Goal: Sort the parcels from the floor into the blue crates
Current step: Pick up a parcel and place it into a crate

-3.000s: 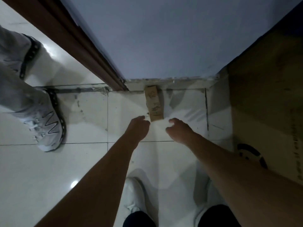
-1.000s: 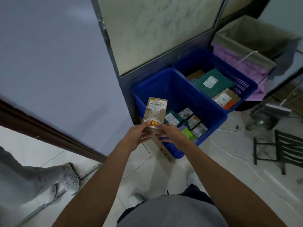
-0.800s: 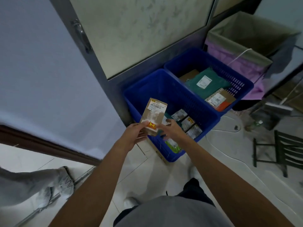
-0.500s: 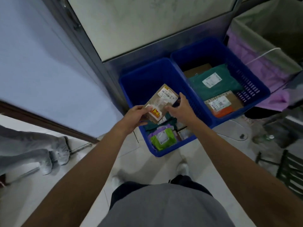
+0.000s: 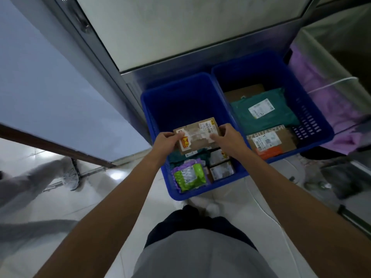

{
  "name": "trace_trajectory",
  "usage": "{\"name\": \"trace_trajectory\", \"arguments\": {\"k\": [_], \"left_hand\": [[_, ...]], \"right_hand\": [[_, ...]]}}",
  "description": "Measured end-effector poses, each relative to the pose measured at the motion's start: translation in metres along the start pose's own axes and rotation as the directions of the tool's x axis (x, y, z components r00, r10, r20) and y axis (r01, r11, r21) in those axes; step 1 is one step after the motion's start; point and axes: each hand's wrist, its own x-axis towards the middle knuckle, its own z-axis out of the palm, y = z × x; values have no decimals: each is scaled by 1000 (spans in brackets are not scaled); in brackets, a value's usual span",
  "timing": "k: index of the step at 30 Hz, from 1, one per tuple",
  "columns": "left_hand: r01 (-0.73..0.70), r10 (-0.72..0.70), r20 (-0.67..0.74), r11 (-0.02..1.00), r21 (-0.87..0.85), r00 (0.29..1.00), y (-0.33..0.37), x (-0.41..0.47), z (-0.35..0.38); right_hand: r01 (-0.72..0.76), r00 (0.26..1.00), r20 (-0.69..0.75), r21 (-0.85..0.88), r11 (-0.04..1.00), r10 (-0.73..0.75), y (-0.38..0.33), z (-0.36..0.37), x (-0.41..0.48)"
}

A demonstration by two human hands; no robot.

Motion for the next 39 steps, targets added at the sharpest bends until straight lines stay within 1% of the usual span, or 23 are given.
{"name": "trace_trajectory", "arguments": {"k": [3,6,10,14,19,22,24,27,29,31,34,37,39], "left_hand": [[33,-32,54,999,-23,998,-5,11,18],[75,-75,115,997,2,991,-7,21,33],[105,-108,128,994,27,986,-11,30,44],[121,-127,92,990,67,988,-16,40,57],[142,-142,-15,981,134,990,-24,42,88],[177,-167,-71,969,173,983,-32,42,114],[200,-182,-105,958,203,978,-40,44,132],[214,-178,-145,931,297,973,-54,51,156],[212,-174,-131,895,391,976,-66,58,168],[235,-185,-151,850,472,971,-79,67,175],[282,-215,-195,848,448,957,-99,84,181],[324,-257,-213,861,392,943,-121,105,182],[331,-259,-226,858,392,939,-140,122,182]], "right_hand": [[-51,999,-15,-88,995,50,11,-3,9],[-81,997,-32,-165,983,76,22,-6,18],[-81,996,8,-227,971,85,33,-7,29],[-54,995,69,-299,953,78,44,-9,47],[-22,978,192,-302,953,84,65,-23,73],[25,958,278,-320,947,69,85,-37,88],[74,936,346,-372,925,64,101,-44,99],[148,903,424,-464,873,72,128,-48,116],[196,884,461,-519,832,79,143,-47,125],[228,865,493,-555,800,95,154,-41,133],[225,844,519,-568,792,133,164,-23,145],[198,849,503,-588,784,163,172,1,155],[191,855,487,-613,766,177,180,17,162]]}}
